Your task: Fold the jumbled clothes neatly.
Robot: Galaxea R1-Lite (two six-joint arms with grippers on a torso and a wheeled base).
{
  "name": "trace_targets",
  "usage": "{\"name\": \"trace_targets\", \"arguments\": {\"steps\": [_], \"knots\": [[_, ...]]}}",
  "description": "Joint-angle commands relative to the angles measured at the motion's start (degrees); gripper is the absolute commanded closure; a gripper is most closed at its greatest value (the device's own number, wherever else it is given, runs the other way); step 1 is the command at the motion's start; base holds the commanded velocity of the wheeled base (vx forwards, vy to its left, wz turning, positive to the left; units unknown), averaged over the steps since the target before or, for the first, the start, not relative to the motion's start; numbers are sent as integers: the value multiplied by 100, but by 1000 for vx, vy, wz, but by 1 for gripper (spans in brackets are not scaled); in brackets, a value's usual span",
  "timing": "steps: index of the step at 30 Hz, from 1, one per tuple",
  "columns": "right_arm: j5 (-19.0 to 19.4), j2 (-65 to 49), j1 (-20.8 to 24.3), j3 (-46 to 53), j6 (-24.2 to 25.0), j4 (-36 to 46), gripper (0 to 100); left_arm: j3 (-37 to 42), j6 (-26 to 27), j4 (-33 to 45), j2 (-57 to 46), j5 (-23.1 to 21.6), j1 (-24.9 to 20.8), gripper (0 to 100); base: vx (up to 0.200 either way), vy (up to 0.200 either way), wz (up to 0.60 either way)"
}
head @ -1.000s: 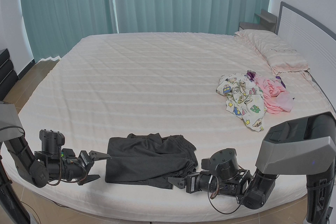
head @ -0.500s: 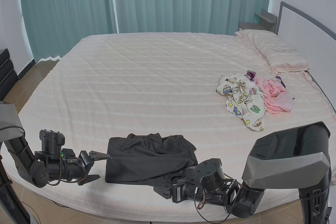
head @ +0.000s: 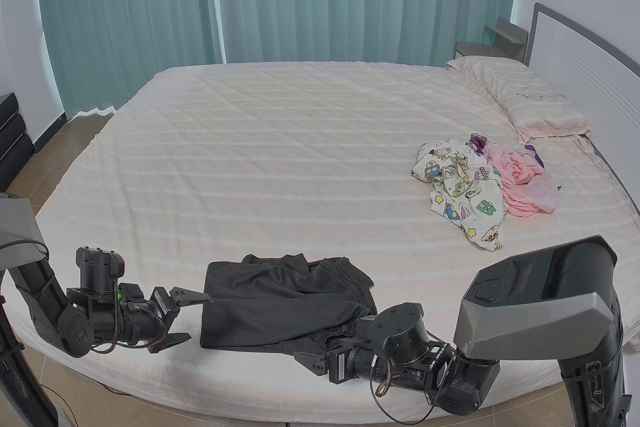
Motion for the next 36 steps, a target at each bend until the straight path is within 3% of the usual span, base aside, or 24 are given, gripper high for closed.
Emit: {"name": "trace_targets", "arguments": {"steps": [1,6,26,36], "knots": [[2,9,-56,14,-4,-4,0,-33,-36,-3,16,8,-4,0,0,0,0],[2,9,-118,14,-4,-21,0,-68,-211,-3,-10,17,-4,0,0,0,0],[-244,45,-153,84,-39,5,0,-94,-211,-3,-2,17,23,0,0,180,0],[-332,9,-584,699,-865,-83,0,-94,-203,-3,7,17,23,0,0,0,0]]}}
